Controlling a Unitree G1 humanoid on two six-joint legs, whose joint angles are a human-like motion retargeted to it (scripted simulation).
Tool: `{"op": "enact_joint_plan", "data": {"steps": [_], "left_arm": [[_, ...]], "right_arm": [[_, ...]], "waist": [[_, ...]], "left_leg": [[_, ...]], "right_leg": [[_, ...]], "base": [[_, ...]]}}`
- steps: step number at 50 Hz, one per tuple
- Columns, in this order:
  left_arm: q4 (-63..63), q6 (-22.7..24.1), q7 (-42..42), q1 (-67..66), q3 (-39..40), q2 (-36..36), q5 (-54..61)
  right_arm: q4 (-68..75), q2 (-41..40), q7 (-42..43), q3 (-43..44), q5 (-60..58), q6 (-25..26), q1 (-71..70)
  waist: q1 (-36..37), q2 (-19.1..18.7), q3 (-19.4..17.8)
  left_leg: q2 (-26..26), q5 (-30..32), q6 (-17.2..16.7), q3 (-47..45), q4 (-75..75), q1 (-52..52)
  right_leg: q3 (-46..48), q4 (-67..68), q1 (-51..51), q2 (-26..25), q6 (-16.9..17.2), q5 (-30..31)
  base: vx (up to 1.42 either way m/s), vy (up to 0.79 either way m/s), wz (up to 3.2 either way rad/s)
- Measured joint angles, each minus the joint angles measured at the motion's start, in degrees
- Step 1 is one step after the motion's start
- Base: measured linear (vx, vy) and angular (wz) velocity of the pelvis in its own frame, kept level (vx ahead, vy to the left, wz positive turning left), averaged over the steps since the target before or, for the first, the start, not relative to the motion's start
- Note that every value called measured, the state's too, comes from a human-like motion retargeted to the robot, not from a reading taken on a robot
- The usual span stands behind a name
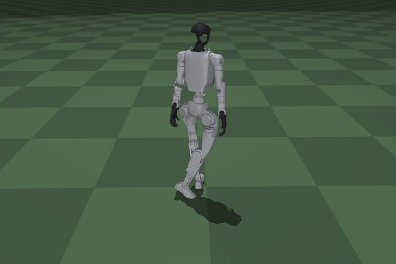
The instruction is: Upper body actions
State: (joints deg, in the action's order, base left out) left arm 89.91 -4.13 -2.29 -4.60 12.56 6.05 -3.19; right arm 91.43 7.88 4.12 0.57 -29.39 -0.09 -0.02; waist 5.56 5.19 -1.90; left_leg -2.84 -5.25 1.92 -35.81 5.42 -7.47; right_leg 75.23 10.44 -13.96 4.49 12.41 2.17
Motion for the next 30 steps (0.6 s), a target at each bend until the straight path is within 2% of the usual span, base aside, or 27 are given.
{"op": "enact_joint_plan", "data": {"steps": [5,8,10,12,15,20,25,28,30], "left_arm": [[0.8,0.2,-0.1,-1.2,-0.1,0.4,-0.6],[1.0,-0.9,0.2,-0.4,-0.7,1.4,-1.7],[0.5,-1.6,0.6,0.8,-1.4,2.1,-2.3],[-0.5,-1.6,1.2,1.4,-1.8,2.5,-2.6],[-3.2,-1.0,3.2,2.6,-1.9,2.8,-2.7],[-5.6,-0.6,4.7,4.3,-3.7,2.8,-2.2],[-6.3,-0.2,3.7,4.8,-5.3,2.0,-2.7],[-6.2,0.2,3.6,4.1,-5.8,1.9,-3.4],[-5.6,0.2,3.3,3.1,-6.1,2.0,-4.1]], "right_arm": [[0.3,0.0,0.7,0.1,0.1,-0.1,0.8],[-0.2,-0.3,-0.3,0.2,0.7,-0.1,1.2],[-0.3,-0.8,-0.9,0.6,1.8,-0.2,1.2],[-0.3,-1.3,-1.7,0.6,2.3,-0.2,1.2],[-1.0,-1.9,-2.7,-0.5,1.4,-0.2,0.7],[-2.8,-2.2,-1.8,-1.8,-1.8,-0.7,0.7],[-3.1,-2.4,-1.2,-1.8,-2.0,-0.6,0.7],[-2.9,-2.7,-1.7,-1.5,-1.0,-0.4,0.8],[-2.7,-3.0,-1.8,-1.5,-0.6,-0.5,1.2]], "waist": [[-1.3,-5.4,0.1],[-4.4,-7.1,-0.8],[-5.2,-6.9,-1.6],[-5.5,-6.5,-1.7],[-4.1,-5.5,-1.1],[-5.1,-5.5,-1.2],[-4.6,-3.2,-1.6],[-4.0,-0.9,-2.3],[-3.6,0.5,-2.6]], "left_leg": [[4.1,-1.1,0.1,7.4,0.4,1.7],[4.8,-1.6,0.4,12.4,1.1,2.8],[4.3,-1.4,0.6,15.9,1.5,3.0],[3.9,-1.0,0.8,18.3,1.5,2.7],[3.6,-0.4,1.1,19.9,1.2,1.6],[3.3,0.7,1.5,25.2,0.8,0.9],[0.3,2.2,2.0,28.1,-1.0,1.8],[-2.5,3.3,2.5,28.3,-3.5,4.2],[-4.0,4.0,2.5,26.5,-5.6,6.7]], "right_leg": [[-3.8,16.7,-2.4,2.5,-5.9,5.7],[-12.4,30.0,-0.5,6.7,-8.4,6.5],[-20.2,37.1,2.8,9.1,-6.4,4.7],[-28.7,39.1,6.9,8.3,-4.5,2.9],[-43.7,37.9,14.4,4.0,-4.3,1.1],[-48.9,31.2,18.8,3.9,-5.4,-5.6],[-59.8,15.6,21.8,1.8,-2.7,-9.6],[-64.1,4.9,21.6,2.7,-1.9,-9.7],[-60.8,-2.3,20.5,4.7,-2.9,-4.4]], "base": [[0.41,0.12,1.59],[0.34,0.07,2.11],[0.16,-0.06,1.86],[0.17,-0.07,1.48],[0.08,-0.16,1.01],[0.11,-0.16,1.29],[0.09,-0.14,1.00],[0.13,-0.17,0.73],[0.15,-0.15,0.69]]}}
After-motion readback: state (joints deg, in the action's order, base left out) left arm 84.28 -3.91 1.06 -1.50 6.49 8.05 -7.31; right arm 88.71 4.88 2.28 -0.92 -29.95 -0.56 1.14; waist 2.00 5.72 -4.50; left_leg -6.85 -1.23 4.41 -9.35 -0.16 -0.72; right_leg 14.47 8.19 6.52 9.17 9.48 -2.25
